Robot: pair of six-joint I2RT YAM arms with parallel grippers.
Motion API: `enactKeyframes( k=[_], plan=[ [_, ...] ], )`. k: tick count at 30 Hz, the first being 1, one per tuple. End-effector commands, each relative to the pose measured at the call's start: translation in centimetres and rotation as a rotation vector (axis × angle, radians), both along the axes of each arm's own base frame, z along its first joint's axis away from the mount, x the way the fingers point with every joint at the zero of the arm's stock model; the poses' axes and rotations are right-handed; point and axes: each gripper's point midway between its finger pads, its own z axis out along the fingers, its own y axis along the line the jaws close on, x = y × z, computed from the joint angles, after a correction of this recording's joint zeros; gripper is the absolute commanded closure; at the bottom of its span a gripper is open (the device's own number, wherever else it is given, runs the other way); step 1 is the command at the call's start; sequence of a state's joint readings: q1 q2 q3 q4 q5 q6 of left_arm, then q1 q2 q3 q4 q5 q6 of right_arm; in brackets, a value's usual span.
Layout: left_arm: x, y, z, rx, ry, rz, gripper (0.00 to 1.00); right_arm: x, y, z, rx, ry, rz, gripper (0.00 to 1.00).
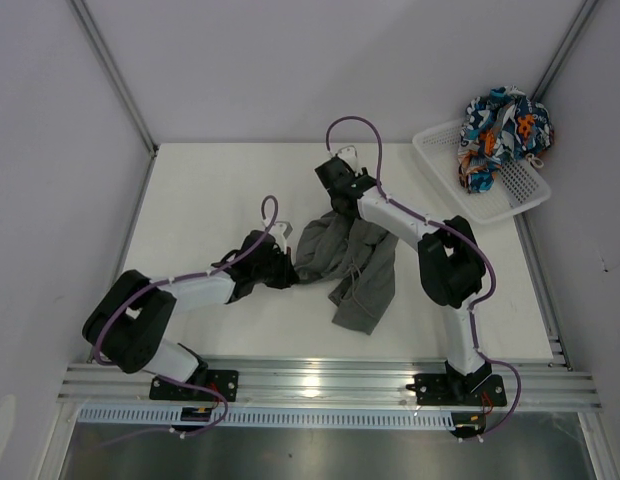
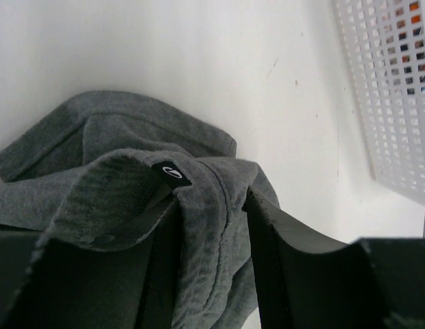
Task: Fold and stack the shorts
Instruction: Flatten the shorts out
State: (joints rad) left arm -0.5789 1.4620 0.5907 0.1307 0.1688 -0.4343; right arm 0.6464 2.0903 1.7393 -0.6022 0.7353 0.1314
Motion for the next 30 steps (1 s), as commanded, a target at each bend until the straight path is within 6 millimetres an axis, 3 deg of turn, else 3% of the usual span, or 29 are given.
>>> enactKeyframes(
  k=[1, 6, 9, 12, 14, 18, 21, 22, 23, 24, 25, 26, 27, 28, 29, 30],
  plan=[
    [0.5, -0.1, 0.6, 0.022, -0.025, -0.006, 1.00, 1.6, 0.2, 1.5, -0.007, -0.033, 0.016, 0.58],
    [0.4, 0.9, 1.7, 0.035, -0.065, 0.024, 1.00, 2.4, -0.1, 0.7, -0.003, -0.027, 0.018, 0.77],
    [0.4, 1.4, 2.2, 0.043, -0.082, 0.038, 1.00, 2.8, -0.6, 0.3, 0.007, -0.012, 0.012, 0.78],
    [0.4, 1.7, 2.7, 0.045, -0.099, 0.054, 1.00, 3.2, -1.0, 0.3, 0.005, -0.009, -0.001, 0.92],
    [0.5, 1.9, 2.5, 0.053, -0.099, 0.067, 1.00, 3.4, -1.8, 1.0, -0.017, -0.028, -0.031, 0.99],
    [0.5, 2.4, 1.9, 0.083, -0.080, 0.093, 1.00, 3.3, -4.3, 2.8, -0.042, -0.075, -0.139, 1.00],
    [1.2, 2.9, 2.7, 0.094, -0.099, 0.134, 1.00, 2.5, -6.2, 5.1, -0.004, -0.147, -0.219, 1.00],
    [1.0, 3.4, 2.7, 0.109, -0.086, 0.153, 1.00, 2.1, -6.6, 7.3, 0.045, -0.202, -0.243, 1.00],
    [2.6, 3.6, 4.8, 0.113, -0.133, 0.204, 1.00, 1.5, -7.2, 7.8, 0.057, -0.231, -0.264, 1.00],
    [2.5, 4.0, 5.6, 0.120, -0.126, 0.230, 1.00, 1.2, -7.5, 8.8, 0.085, -0.262, -0.274, 1.00],
    [2.9, 4.0, 6.7, 0.111, -0.141, 0.245, 1.00, 0.4, -7.9, 11.9, 0.153, -0.332, -0.288, 1.00],
    [4.5, 3.2, 10.5, 0.062, -0.205, 0.263, 1.00, 0.2, -7.9, 13.3, 0.199, -0.379, -0.291, 1.00],
    [4.6, 3.2, 12.0, 0.056, -0.216, 0.268, 1.00, -0.5, -8.0, 13.8, 0.229, -0.390, -0.281, 1.00],
    [6.1, 2.4, 17.3, 0.000, -0.299, 0.278, 1.00, -1.0, -7.7, 15.3, 0.269, -0.422, -0.266, 1.00],
    [6.4, 2.5, 18.9, 0.000, -0.318, 0.284, 1.00, -2.1, -8.1, 18.8, 0.339, -0.495, -0.255, 1.00],
    [6.5, 3.1, 21.9, 0.008, -0.348, 0.301, 1.00, -2.8, -7.7, 19.6, 0.382, -0.503, -0.221, 1.00]
  ],
)
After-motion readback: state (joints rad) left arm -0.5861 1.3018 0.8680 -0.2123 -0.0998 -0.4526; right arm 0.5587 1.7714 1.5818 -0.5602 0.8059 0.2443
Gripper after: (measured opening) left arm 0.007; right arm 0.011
